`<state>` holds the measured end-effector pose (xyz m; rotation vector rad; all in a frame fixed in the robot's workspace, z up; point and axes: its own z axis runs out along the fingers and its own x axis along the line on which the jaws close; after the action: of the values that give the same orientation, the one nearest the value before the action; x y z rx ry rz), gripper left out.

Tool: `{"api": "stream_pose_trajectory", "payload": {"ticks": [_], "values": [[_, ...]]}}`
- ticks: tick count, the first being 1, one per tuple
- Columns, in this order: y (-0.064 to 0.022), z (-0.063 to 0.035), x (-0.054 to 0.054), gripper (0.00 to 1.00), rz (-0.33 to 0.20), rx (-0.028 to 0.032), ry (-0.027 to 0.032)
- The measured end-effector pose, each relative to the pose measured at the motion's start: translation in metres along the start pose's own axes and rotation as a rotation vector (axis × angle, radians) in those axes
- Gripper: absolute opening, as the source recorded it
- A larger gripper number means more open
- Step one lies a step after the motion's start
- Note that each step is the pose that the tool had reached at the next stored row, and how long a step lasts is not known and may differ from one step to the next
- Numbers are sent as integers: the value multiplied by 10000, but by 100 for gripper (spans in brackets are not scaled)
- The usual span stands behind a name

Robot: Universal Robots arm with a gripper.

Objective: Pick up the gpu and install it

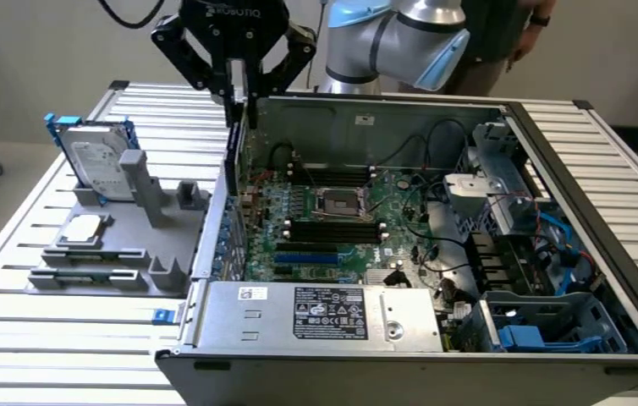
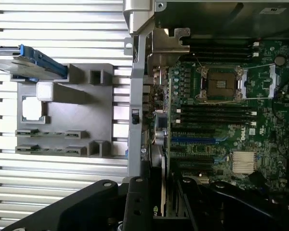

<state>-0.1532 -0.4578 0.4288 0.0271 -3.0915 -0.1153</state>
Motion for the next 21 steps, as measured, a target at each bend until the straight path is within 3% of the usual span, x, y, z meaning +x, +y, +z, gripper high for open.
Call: {"api": "stream_pose_trajectory", "payload": {"ticks": [6, 15, 17, 21], "values": [[-5, -4, -271, 26, 1, 0, -2], [-19, 76, -687, 26, -2, 11, -39], [-19, 86, -777, 26, -5, 14, -87], [-4, 97, -931, 26, -19, 17, -273]]}}
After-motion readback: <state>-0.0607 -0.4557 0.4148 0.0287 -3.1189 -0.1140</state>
